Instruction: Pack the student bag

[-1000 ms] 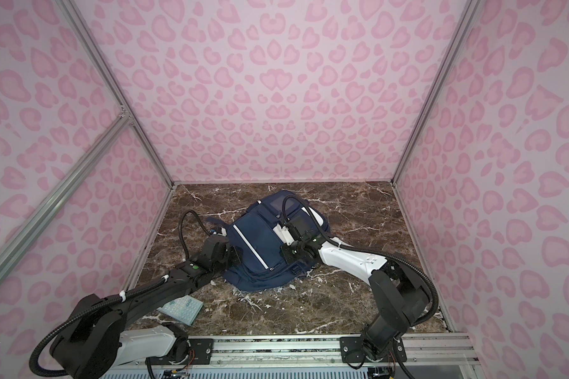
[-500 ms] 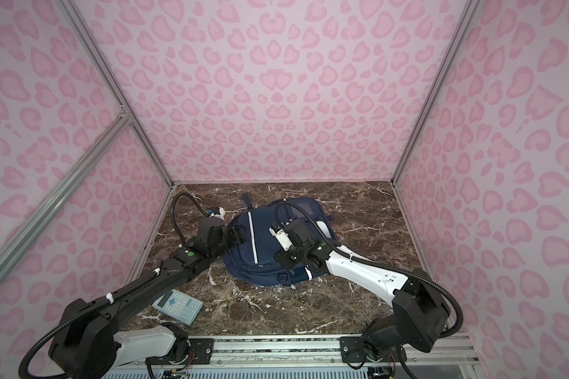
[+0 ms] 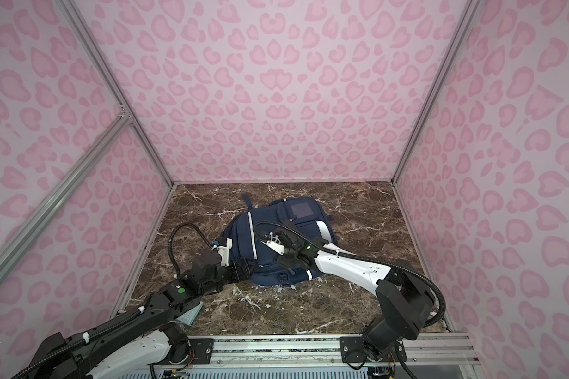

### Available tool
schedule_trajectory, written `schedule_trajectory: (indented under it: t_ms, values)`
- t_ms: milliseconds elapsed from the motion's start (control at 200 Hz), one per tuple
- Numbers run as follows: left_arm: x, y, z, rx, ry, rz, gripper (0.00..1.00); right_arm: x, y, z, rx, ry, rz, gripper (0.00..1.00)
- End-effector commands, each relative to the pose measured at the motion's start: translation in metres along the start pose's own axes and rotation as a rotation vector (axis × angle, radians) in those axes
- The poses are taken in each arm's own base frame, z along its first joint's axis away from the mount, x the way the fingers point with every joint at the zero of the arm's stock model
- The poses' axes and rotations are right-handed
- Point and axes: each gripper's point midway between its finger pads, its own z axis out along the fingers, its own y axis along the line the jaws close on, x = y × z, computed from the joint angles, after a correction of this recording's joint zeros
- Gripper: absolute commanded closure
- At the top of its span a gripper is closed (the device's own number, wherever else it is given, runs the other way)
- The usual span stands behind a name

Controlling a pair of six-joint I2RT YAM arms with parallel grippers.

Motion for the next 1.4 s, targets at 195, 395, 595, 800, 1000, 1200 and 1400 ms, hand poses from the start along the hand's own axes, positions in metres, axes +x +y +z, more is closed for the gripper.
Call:
schedule_trajectory:
  t_ms: [195, 395, 595, 800, 1000, 1200, 1400]
  values:
    - [0.002, 0.0, 0.004, 0.014, -0.046, -0.045, 0.16, -0.017, 0.017, 0.026, 0.0, -0.031, -0.187, 0.49]
    - [0.004, 0.01, 0.001, -0.014, -0.063, -0.036, 0.33, -0.024, 0.016, 0.043, 0.013, -0.012, -0.209, 0.87]
    - [0.002, -0.004, 0.006, 0.053, -0.077, -0.021, 0.35, -0.028, 0.035, 0.031, -0.095, -0.046, -0.195, 1.0]
    - [-0.011, -0.021, 0.016, 0.067, -0.136, 0.003, 0.46, -0.037, 0.044, 0.023, -0.151, -0.096, -0.162, 1.0]
    - [-0.014, -0.014, 0.033, -0.008, -0.132, -0.011, 0.6, -0.044, 0.045, 0.02, -0.17, -0.128, -0.13, 1.0]
    - [-0.005, 0.016, 0.04, -0.22, -0.137, 0.002, 0.54, -0.046, 0.047, 0.019, -0.189, -0.14, -0.103, 1.0]
    - [-0.003, 0.013, 0.053, -0.211, -0.151, 0.018, 0.73, -0.046, 0.048, 0.019, -0.199, -0.137, -0.089, 1.0]
